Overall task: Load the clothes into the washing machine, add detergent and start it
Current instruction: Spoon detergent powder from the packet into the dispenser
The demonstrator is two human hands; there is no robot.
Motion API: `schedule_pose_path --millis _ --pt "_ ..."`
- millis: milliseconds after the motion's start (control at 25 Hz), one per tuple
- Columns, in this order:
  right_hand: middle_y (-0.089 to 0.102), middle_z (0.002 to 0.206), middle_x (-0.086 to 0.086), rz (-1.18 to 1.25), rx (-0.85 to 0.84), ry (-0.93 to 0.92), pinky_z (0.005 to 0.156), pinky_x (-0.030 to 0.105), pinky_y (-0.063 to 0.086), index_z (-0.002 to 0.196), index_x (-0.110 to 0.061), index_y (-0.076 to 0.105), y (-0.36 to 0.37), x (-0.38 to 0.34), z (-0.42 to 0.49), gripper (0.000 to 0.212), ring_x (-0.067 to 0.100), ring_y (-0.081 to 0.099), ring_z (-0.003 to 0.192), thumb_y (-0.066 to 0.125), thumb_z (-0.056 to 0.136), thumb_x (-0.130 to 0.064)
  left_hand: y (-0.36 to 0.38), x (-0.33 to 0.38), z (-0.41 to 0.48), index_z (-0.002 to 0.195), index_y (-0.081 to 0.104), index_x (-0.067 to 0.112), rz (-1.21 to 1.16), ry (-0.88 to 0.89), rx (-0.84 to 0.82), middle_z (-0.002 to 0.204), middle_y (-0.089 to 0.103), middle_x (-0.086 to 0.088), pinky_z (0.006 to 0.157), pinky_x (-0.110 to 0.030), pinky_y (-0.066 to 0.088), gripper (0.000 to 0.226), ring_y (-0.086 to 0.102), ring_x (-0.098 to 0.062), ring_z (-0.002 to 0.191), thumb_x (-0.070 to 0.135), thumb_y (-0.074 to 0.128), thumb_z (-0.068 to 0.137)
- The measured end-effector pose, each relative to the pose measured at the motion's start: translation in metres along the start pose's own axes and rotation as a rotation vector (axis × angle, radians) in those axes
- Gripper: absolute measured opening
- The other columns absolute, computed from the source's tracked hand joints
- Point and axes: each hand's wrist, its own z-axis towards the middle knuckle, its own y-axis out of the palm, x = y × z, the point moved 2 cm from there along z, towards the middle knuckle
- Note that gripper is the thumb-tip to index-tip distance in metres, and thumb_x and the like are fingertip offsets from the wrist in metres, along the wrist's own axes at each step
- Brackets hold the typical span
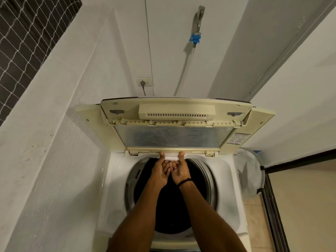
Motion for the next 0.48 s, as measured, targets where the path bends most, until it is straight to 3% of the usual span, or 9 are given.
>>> schedule_pose_path --millis 120,240,360,480 --pt "0.073 0.104 0.020 -0.027 0.083 -0.033 0.081 0.052 0.057 0.107 -0.008 0.069 0.002 0.006 -0.006 0.062 0.038 0.071 0.093 0.078 0.070 -0.057 0.002 -0.017 -0.004 0.114 0.071 0.008 -0.049 -0.009 -0.011 0.108 0.075 -0.016 0.090 -0.046 0.056 0.059 0.072 -0.033 0.101 0.054 0.077 0.076" --pt "0.072 0.105 0.022 -0.127 0.137 -0.041 0.075 0.053 0.058 0.113 -0.004 0.065 -0.012 0.009 -0.013 0.073 0.038 0.071 0.092 0.081 0.067 -0.058 -0.010 -0.032 -0.008 0.118 0.070 0.008 0.000 -0.025 -0.061 0.112 0.074 -0.018 0.094 -0.051 0.055 0.064 0.071 -0.035 0.104 0.056 0.075 0.077" --pt "0.074 0.101 0.019 -0.243 0.117 -0.021 0.066 0.038 0.060 0.115 -0.004 0.066 -0.026 0.008 -0.023 0.066 0.029 0.073 0.081 0.072 0.077 -0.057 -0.031 -0.024 -0.008 0.107 0.073 0.010 0.213 0.014 0.025 0.103 0.076 -0.016 0.094 -0.050 0.055 0.061 0.073 -0.033 0.098 0.063 0.071 0.077" --pt "0.072 0.079 0.005 -0.325 0.168 -0.056 0.060 0.029 0.055 0.111 -0.006 0.067 -0.024 0.005 -0.033 0.061 0.016 0.066 0.063 0.069 0.079 -0.057 -0.038 -0.011 -0.012 0.101 0.072 0.010 0.348 0.056 0.111 0.103 0.076 -0.014 0.084 -0.038 0.059 0.064 0.072 -0.025 0.093 0.067 0.073 0.072"
